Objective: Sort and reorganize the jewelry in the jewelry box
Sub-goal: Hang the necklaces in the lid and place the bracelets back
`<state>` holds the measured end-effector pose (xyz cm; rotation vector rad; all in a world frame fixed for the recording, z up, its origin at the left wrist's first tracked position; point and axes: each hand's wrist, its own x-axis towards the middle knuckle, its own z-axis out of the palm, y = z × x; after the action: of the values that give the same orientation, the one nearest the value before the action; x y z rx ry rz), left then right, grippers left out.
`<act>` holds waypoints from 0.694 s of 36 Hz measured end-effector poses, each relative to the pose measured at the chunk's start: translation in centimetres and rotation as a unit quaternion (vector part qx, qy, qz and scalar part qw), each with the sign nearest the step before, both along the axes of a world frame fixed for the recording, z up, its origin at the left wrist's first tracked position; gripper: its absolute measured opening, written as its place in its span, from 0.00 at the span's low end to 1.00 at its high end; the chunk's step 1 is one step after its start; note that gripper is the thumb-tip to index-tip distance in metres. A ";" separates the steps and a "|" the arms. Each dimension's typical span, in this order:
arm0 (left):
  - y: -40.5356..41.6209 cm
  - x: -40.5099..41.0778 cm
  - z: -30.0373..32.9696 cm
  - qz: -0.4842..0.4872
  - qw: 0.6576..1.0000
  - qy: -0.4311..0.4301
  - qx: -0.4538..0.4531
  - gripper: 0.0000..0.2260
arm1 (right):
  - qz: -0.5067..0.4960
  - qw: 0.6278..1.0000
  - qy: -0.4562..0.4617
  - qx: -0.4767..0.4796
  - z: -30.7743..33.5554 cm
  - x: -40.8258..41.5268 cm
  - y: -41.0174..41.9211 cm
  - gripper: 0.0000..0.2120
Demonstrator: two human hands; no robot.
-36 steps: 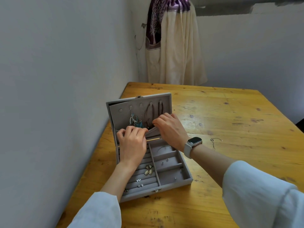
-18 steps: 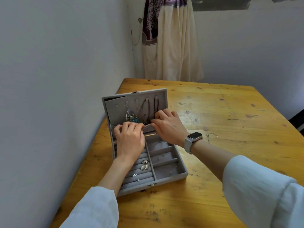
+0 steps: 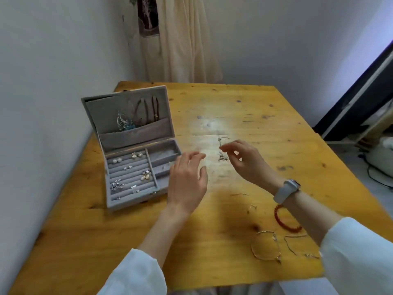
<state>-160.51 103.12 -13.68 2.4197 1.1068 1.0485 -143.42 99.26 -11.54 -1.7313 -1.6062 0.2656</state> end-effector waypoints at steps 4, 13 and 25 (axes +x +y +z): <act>-5.3 2.2 -2.8 -0.077 0.995 0.013 -0.063 0.13 | -0.033 0.998 0.003 -0.044 -1.5 1.9 -5.9 0.10; -10.4 3.3 -6.5 -0.099 0.987 0.074 -0.102 0.15 | -0.170 0.979 -0.073 -0.087 -6.3 5.5 -14.7 0.09; -10.6 3.3 -6.3 -0.126 0.982 0.099 -0.099 0.06 | -0.215 0.954 -0.171 -0.117 -7.0 5.3 -15.2 0.08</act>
<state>-157.21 92.53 -19.97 2.4578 0.8841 0.5996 -138.10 84.04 -18.57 -2.3608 -1.4179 -0.0667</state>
